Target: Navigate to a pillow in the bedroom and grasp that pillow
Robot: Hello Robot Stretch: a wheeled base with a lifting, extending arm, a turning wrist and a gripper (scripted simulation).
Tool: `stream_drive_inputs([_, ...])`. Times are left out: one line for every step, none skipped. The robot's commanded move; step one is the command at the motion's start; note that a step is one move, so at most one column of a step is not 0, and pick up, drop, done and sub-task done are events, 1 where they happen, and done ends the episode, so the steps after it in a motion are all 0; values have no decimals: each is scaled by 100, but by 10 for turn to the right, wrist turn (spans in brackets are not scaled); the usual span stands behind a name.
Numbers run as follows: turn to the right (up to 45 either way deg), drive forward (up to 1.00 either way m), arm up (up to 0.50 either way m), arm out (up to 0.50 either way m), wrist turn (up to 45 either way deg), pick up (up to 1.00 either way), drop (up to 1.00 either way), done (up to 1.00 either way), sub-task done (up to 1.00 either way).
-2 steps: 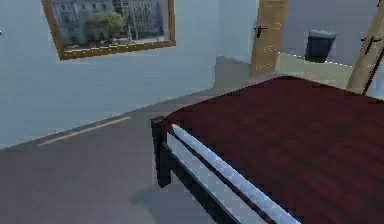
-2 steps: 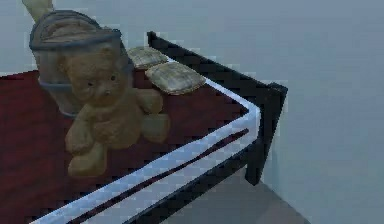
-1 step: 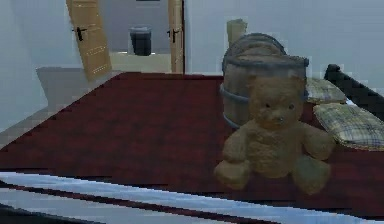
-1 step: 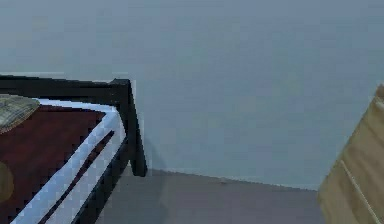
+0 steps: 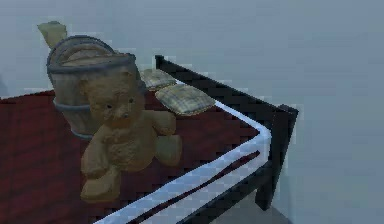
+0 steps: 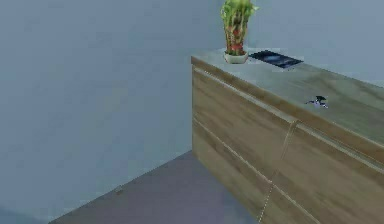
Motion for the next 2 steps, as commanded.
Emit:
stream_drive_inputs([210,0,0,0,0,0,0,0,0])
stream_drive_inputs([0,60,0,0,0,0,0,0,0])
